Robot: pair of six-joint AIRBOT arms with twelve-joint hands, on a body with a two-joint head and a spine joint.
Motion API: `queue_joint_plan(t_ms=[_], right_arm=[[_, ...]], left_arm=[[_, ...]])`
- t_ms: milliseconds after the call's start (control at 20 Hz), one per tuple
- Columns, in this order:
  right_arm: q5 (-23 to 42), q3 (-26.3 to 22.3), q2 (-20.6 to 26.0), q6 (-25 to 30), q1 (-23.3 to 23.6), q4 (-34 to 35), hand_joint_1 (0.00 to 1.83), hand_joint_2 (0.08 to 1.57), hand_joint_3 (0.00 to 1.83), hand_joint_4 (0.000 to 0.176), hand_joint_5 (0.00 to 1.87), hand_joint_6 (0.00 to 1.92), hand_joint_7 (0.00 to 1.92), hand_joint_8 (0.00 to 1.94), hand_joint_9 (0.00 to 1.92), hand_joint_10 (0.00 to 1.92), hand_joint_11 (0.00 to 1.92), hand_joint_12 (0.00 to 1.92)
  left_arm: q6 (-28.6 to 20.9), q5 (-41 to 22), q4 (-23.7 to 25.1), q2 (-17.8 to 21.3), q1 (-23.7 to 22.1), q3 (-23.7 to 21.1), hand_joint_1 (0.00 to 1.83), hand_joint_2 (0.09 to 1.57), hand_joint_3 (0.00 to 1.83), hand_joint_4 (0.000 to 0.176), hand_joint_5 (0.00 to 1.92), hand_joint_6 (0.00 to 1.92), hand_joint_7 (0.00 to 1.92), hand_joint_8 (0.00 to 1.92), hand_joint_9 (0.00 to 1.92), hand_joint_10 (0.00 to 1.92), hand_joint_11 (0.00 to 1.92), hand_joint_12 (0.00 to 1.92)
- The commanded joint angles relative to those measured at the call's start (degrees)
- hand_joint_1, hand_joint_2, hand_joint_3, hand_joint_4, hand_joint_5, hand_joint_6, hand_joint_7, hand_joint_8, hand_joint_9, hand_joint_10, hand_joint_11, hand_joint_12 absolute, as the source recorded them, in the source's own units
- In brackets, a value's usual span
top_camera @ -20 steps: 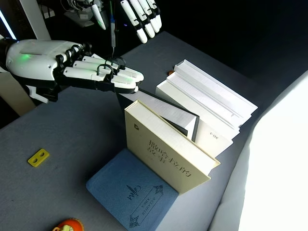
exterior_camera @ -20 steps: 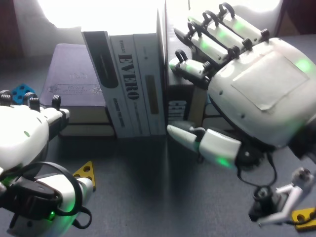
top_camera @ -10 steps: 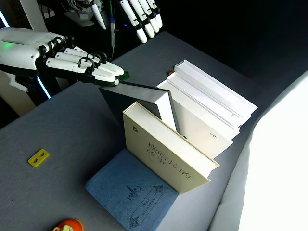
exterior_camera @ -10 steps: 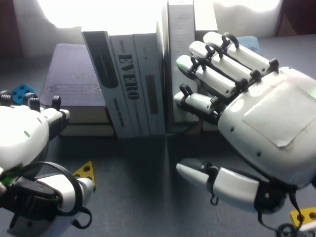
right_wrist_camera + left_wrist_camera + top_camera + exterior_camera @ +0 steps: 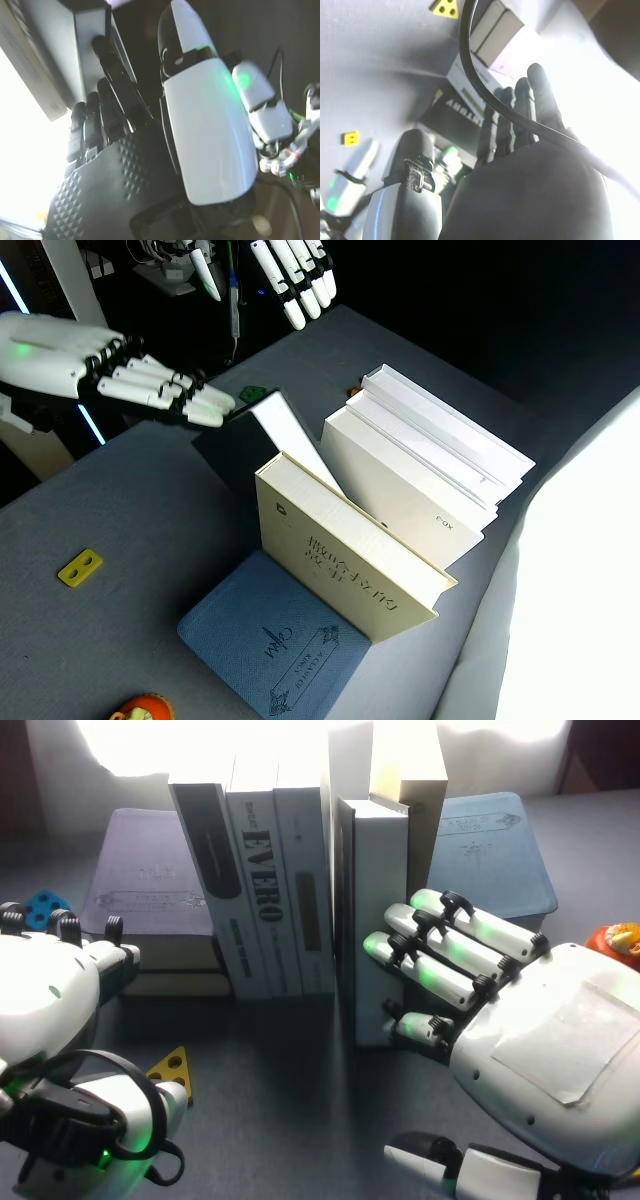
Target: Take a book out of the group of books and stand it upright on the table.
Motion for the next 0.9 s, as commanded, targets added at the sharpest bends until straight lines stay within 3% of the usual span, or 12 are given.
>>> queue_joint_plan(t_ms=[0,200,250,300,500,850], right_arm=[[4.32,0.27,0.30,0.03,-0.21,-1.80,0.21,1.19,0.01,0.000,0.63,0.14,0.04,0.00,0.00,0.00,0.00,0.00],[2.95,1.99,-0.39,0.04,-2.25,-1.80,0.17,1.20,0.01,0.000,0.63,0.14,0.07,0.01,0.00,0.00,0.00,0.00],[2.52,2.40,-0.59,0.04,-2.81,-1.80,0.16,1.20,0.01,0.008,0.63,0.13,0.09,0.01,0.00,0.00,0.00,0.00],[2.43,2.97,-0.96,0.01,-3.44,-1.80,0.18,1.20,0.00,0.000,0.63,0.13,0.09,0.01,0.00,0.00,0.00,0.00],[2.02,4.90,-2.08,0.01,-4.77,-1.81,0.20,1.20,0.01,0.000,0.63,0.13,0.11,0.01,0.00,0.00,0.00,0.00],[2.39,3.49,-2.26,-2.56,-6.48,-2.30,0.17,1.20,0.00,0.000,0.61,0.11,0.13,0.01,0.04,0.02,0.00,0.00]], left_arm=[[0.23,0.42,4.93,-0.04,-0.48,-0.13,0.29,1.35,0.00,0.036,0.07,0.00,0.07,0.00,0.03,0.00,0.00,0.32],[0.23,0.42,4.93,-0.04,-0.49,-0.13,0.30,1.36,0.00,0.027,0.09,0.01,0.08,0.00,0.05,0.01,0.00,0.36],[0.23,0.42,4.93,-0.04,-0.49,-0.13,0.30,1.35,0.00,0.024,0.09,0.00,0.08,0.00,0.05,0.00,0.00,0.33],[0.23,0.42,4.93,-0.04,-0.49,-0.13,0.29,1.35,0.00,0.030,0.08,0.00,0.08,0.00,0.05,0.00,0.00,0.35],[0.22,0.42,4.93,-0.04,-0.49,-0.13,0.30,1.35,0.00,0.031,0.09,0.00,0.08,0.00,0.06,0.00,0.00,0.39],[0.22,0.42,4.93,-0.04,-0.49,-0.11,0.32,1.35,0.00,0.027,0.09,0.00,0.09,0.00,0.07,0.00,0.00,0.40]])
